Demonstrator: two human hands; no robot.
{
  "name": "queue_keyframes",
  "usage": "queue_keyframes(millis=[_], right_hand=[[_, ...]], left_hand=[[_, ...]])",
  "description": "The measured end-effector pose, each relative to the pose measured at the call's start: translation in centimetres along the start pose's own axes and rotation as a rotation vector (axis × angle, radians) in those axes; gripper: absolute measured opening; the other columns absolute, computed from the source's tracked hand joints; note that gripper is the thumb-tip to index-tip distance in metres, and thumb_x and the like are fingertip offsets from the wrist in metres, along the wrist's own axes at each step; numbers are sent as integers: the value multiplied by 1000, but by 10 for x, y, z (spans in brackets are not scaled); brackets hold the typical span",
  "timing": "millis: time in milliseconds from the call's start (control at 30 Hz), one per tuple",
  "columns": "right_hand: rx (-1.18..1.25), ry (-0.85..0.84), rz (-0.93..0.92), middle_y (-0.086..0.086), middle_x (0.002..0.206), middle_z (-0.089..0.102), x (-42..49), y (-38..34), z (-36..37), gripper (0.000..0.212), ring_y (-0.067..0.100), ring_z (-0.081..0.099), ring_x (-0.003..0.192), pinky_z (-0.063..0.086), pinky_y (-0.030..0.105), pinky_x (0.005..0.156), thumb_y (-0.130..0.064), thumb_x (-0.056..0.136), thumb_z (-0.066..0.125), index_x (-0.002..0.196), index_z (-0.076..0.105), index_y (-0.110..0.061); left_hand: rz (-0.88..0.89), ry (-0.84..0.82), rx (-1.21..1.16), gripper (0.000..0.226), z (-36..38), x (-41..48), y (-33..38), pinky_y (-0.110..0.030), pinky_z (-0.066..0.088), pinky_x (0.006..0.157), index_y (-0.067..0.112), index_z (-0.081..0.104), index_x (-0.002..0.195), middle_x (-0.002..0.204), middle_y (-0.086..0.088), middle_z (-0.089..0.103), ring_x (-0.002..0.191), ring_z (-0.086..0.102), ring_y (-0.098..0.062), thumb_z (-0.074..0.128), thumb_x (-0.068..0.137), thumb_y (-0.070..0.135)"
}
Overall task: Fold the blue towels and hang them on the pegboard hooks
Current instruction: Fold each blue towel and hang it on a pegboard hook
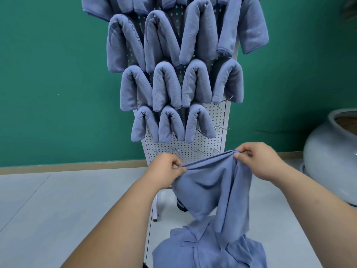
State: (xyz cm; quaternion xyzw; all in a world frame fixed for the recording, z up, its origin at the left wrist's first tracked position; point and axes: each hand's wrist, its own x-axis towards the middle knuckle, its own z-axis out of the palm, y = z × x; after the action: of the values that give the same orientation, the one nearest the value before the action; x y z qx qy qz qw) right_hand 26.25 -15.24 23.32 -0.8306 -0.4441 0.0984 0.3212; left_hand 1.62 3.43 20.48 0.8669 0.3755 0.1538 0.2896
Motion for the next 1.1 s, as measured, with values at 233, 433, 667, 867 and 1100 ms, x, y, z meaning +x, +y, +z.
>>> queue_keyframes(millis=[233,433,667,867,1100], right_hand=[[43,57,144,-3,72,75,-2,26,-4,13,20,66,73,52,31,67,-26,95,76,82,74,-28],[482,-18,212,2,63,71,-8,-10,3,5,20,67,55,64,32,64,-14,95,78,93,82,-17],[572,-394,100,5,101,81,-22,-50,12,22,22,78,95,58,39,87,-5,95,72,115,74,-14],[376,-266,-42,-1,92,81,-28,-58,19,14,14,79,87,61,42,85,-10,99,69,103,76,-22],[208,-119,-250,-11,97,71,-25,-56,25,12,1,66,91,51,21,84,-27,92,80,85,76,-36]], left_hand=[[-123,122,-440,20,-9,-2,-7,-19,44,62,18,77,80,66,8,68,61,56,-6,86,86,35],[-239,95,-762,29,6,-4,21,-21,48,61,6,74,87,71,0,68,63,57,-12,86,88,32],[-259,-93,-914,7,24,-8,39,-29,58,73,14,80,102,91,-3,79,80,69,-14,77,95,17],[-265,-120,-966,9,25,-13,46,-30,61,76,11,78,100,96,-11,81,82,74,-19,81,92,14],[-278,-81,-1003,4,26,-13,46,-29,61,76,12,78,94,90,-9,80,78,73,-17,80,93,14]])
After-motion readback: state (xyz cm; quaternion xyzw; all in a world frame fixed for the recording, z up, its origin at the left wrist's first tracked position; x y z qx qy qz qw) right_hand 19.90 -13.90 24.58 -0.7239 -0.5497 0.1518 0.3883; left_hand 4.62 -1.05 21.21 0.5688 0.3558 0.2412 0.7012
